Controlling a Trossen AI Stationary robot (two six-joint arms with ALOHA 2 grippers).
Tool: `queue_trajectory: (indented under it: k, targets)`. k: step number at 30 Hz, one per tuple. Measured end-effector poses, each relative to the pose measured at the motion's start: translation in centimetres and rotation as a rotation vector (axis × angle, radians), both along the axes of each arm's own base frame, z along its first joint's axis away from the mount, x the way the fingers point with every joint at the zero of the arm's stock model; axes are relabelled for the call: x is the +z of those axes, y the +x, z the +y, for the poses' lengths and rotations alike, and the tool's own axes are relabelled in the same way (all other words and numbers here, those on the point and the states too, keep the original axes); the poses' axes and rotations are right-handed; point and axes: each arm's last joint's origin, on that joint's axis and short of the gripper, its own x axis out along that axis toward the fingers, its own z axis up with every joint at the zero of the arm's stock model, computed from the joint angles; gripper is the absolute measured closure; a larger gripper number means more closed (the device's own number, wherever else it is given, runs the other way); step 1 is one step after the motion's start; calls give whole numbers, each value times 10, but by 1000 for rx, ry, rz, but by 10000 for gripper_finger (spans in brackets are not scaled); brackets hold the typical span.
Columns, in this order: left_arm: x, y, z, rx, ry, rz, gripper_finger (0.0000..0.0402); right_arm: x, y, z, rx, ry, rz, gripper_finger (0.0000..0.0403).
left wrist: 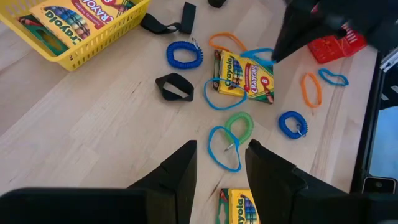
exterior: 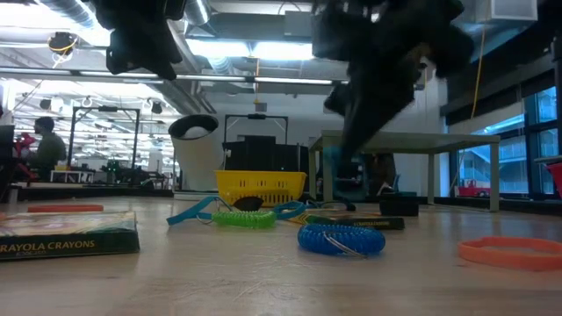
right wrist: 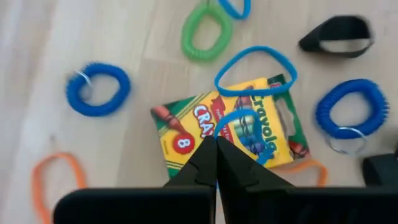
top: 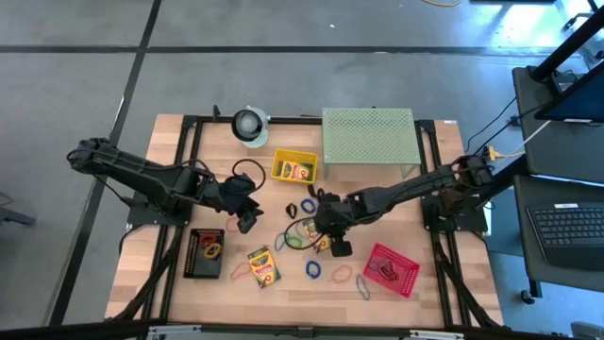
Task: Pick & Place Office Desk Supplies
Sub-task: Put the blue rubber band into the red bin
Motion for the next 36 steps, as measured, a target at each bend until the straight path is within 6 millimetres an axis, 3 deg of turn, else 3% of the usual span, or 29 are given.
queue_trajectory:
  k: [7,18,28,36]
  targets:
    - [0,0,0,-2,1,0,272,40,-18,4,-113,102,-63,403]
    - [0,0,0,-2,1,0,272,79,-77,32,-219,135,24,403]
    - [0,0,0,-1,1,0,272,79,-127,80,-308,130,150,403]
    - [0,0,0,-1,0,0,272,46,-168,110,-419,168,246,403]
